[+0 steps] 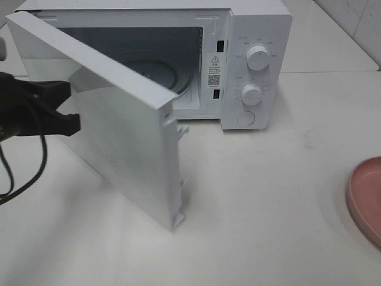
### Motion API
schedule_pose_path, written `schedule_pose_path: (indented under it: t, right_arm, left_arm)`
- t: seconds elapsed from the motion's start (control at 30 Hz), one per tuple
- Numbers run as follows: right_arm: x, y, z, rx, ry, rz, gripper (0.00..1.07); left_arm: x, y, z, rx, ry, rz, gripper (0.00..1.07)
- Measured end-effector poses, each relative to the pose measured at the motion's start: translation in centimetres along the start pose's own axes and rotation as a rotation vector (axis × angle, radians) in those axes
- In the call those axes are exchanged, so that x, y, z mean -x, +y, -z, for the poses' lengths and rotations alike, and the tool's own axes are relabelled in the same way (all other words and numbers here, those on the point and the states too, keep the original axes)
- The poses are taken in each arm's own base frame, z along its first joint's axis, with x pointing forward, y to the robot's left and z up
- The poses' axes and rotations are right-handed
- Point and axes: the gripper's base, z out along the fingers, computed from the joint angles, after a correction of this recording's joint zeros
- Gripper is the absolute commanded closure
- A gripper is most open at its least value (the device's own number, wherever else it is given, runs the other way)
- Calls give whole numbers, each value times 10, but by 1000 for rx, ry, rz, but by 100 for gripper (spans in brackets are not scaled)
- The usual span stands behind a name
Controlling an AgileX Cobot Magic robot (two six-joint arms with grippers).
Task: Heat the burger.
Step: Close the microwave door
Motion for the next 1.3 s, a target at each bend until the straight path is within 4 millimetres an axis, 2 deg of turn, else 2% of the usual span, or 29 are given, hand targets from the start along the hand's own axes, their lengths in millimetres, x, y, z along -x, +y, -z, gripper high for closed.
schedule_pose_path:
  t: [0.07,0.1,0.13,0.2,0.23,0.27,0.33,0.37,0.4,0.43,0.5,0.53,0.57,0.63,0.77,0.93,1.13,1.3]
  right_arm:
    - [0,0,0,0,0,0,32]
    - [0,0,0,0,0,0,32]
    - [0,0,0,0,0,0,32]
    - [0,0,0,0,0,0,32]
    - [0,0,0,0,0,0,32]
    - [0,0,0,0,0,0,32]
    - [0,0,0,0,0,0,32]
    - [0,0,0,0,0,0,32]
    - [0,0,0,0,0,0,32]
    - [0,0,0,0,0,0,32]
    - [0,0,0,0,0,0,32]
    - [0,0,0,0,0,0,32]
    - [0,0,0,0,0,0,32]
    - [0,0,0,0,0,0,32]
    - [0,0,0,0,0,0,32]
    - [0,0,0,1,0,0,32]
    - [0,0,0,1,0,0,32]
    - [0,0,0,-1,0,0,32]
  left_arm:
    - [4,-11,-16,-44,-10,-21,107]
    - [4,-11,-16,-44,-10,-21,107]
    - [8,-17,-27,-64,-21,-26,107]
    - [11,-20,-33,-72,-29,-28,107]
    - [13,-25,-44,-73,-33,-13,107]
    - [13,-25,-44,-73,-33,-13,107]
    - [19,-34,-61,-78,-50,11,107]
    - [19,-34,-61,-78,-50,11,107]
    - [24,-41,-74,-83,-62,27,107]
    - [24,-41,-74,-83,-62,27,107]
    - [28,-50,-91,-86,-78,50,107]
    - [28,-50,-91,-86,-78,50,107]
    - [29,-56,-102,-84,-81,70,107]
    - [31,-59,-107,-82,-88,81,107]
    - [33,-74,-129,-69,-103,88,107]
    - [30,-89,-145,-75,-55,80,107]
    - [35,-91,-160,-53,-61,80,107]
    - [36,-93,-163,-46,-44,65,107]
